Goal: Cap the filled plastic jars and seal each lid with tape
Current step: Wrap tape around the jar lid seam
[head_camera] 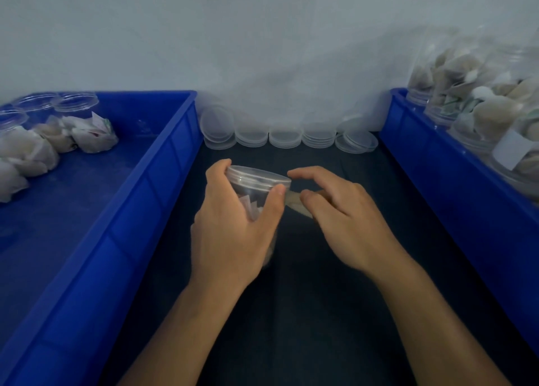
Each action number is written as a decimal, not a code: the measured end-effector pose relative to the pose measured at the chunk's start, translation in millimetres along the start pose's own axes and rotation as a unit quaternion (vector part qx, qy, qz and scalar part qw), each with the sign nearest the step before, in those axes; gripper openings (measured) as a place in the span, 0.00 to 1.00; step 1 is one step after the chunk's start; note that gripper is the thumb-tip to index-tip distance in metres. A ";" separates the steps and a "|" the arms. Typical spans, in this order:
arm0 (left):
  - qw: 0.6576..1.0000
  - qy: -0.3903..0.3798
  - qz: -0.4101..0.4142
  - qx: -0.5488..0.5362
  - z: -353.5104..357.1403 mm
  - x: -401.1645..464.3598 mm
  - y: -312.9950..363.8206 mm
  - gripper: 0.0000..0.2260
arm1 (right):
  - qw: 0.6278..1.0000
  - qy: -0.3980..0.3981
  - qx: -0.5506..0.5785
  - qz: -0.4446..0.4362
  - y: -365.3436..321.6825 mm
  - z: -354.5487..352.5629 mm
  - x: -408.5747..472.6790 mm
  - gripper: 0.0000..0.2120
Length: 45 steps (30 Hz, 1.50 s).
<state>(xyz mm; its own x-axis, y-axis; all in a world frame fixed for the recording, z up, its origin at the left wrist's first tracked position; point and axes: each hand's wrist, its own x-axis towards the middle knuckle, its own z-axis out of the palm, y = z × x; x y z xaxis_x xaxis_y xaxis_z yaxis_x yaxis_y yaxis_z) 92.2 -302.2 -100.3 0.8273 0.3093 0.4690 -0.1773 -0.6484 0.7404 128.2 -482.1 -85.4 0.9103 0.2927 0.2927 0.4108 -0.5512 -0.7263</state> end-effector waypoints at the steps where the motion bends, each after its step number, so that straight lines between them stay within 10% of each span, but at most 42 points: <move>1: 1.000 0.000 0.001 0.001 -0.1 0.2 -0.1 0.36 | 1.000 0.004 -0.020 -0.005 1.1 -0.1 0.4 0.15; 21: 0.982 -0.048 -0.091 -0.157 1.3 1.7 -1.2 0.28 | 0.990 0.049 -0.120 -0.054 -5.4 9.2 0.4 0.19; 29: 0.998 0.028 -0.040 0.025 -2.6 -1.9 7.4 0.33 | 0.978 0.084 -0.180 -0.061 -12.4 19.5 -2.0 0.20; 45: 0.996 -0.019 -0.054 -0.072 -5.4 4.9 -4.6 0.35 | 0.992 0.018 -0.125 -0.025 -14.1 8.2 -2.6 0.23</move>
<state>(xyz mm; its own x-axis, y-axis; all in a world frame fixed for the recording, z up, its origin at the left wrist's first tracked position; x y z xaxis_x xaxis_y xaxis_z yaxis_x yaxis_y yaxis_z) 94.1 -293.9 -98.8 0.8646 0.3443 0.3661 -0.1580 -0.5053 0.8484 119.7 -468.7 -81.0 0.8877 0.2989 0.3502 0.4514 -0.7150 -0.5339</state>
